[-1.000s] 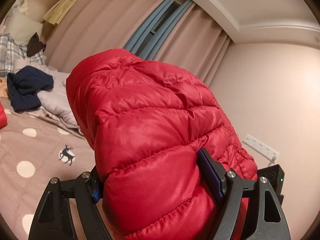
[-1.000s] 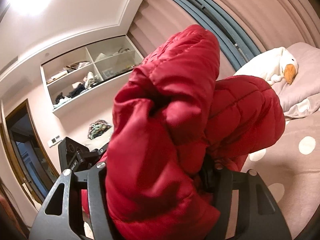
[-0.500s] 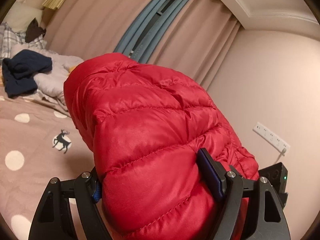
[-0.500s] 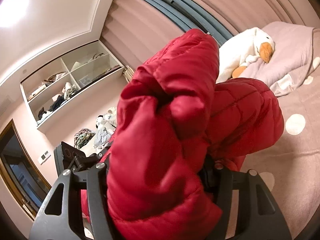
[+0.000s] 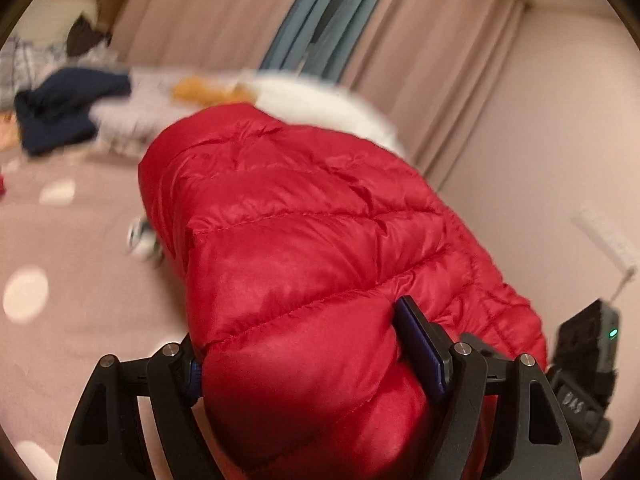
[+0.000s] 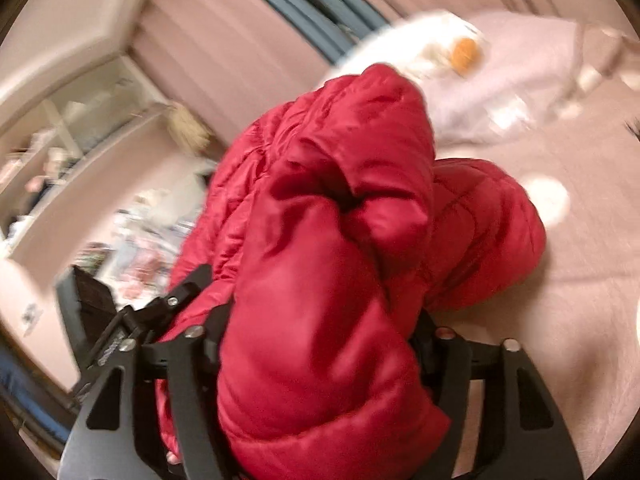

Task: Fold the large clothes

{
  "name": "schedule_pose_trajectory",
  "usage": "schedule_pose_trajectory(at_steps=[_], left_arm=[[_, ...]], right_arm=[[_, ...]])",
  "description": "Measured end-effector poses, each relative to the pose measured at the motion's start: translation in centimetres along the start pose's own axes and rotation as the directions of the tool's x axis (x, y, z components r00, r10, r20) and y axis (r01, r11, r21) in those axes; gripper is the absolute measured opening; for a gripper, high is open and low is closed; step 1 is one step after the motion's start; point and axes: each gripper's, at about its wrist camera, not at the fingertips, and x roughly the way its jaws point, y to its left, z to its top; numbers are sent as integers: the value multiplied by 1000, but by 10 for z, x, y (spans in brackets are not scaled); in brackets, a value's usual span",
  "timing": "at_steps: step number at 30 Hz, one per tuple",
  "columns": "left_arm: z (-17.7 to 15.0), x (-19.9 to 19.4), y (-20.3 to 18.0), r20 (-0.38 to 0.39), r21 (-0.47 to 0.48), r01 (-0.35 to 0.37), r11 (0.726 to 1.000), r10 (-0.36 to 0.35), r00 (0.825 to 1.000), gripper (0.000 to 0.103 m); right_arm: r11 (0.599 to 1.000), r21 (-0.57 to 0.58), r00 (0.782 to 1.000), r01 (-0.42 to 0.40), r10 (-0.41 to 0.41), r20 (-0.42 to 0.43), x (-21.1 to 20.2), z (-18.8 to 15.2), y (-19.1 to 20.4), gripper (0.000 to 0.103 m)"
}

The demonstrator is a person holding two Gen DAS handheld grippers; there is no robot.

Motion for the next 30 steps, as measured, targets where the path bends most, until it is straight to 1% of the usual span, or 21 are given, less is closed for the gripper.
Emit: schedule_pose_trajectory(at_steps=[2,3,4,6,8,10,12,13,15,16,17,18,20,21,22,23,25,26,27,28,30], left_arm=[[-14,14,8,-41,24,-59,998,60,997,86],[-16,12,9,-37,38,-66,997,67,997,87],[-16,7,9,-34,47,-71,996,73,997,89],[-9,-9,7,-56,45,-87,995,89,994,89],[-5,-25,6,-54,24,-91,996,92,994,89],[0,-57,9,31,-24,-108,994,109,994,89],[5,-85,8,118,-31,-119,992,122,986,89],[5,-98,4,151,-11,-127,992,128,980,87],[6,-119,-12,210,67,-177,982,160,964,75],[5,-122,-20,218,87,-226,970,203,955,62],[8,-118,-24,213,94,-261,961,237,948,50],[9,-113,-27,197,105,-280,954,256,946,47],[5,-98,-23,152,113,-248,962,230,961,47],[0,-87,-17,110,105,-241,965,230,967,47],[-3,-73,-13,72,97,-246,964,239,968,47],[-11,-53,-5,3,92,-261,961,262,965,47],[-27,-20,7,-116,78,-270,960,278,953,47],[-33,-15,11,-122,55,-276,960,280,952,47],[-36,-16,10,-102,52,-279,959,283,954,47],[-36,-18,7,-94,73,-292,954,298,950,47],[-34,-23,3,-87,99,-306,947,314,945,47]], right_arm=[[993,54,992,107,-103,-69,17,-9,-22,86],[986,73,985,149,-141,-96,23,-13,-30,93],[983,81,982,163,-154,-105,24,-14,-32,94],[982,66,980,177,-170,-101,19,-13,-25,94],[966,-23,965,257,-258,-49,2,-8,-4,95],[936,-103,941,338,-336,32,-15,-3,16,97],[917,-142,927,372,-361,102,-36,1,28,99],[916,-152,926,373,-355,130,-45,3,36,99],[928,-171,937,330,-301,177,-64,6,47,99],[935,-176,943,306,-273,192,-70,7,47,97],[943,-180,949,279,-241,205,-77,7,51,87],[946,-181,951,269,-232,204,-75,9,54,79],[946,-176,955,274,-246,165,-70,7,46,45],[941,-172,954,290,-271,126,-60,7,43,34],[937,-175,953,302,-289,97,-51,1,38,27],[930,-180,947,320,-315,60,-40,-2,32,26],[902,-197,917,384,-397,-31,-5,-13,12,26],[899,-191,906,395,-415,-84,11,-23,-3,26],[903,-176,903,392,-414,-112,19,-27,-10,26],[906,-144,901,397,-415,-129,24,-30,-15,26],[899,-136,893,416,-432,-123,23,-27,-10,26]])
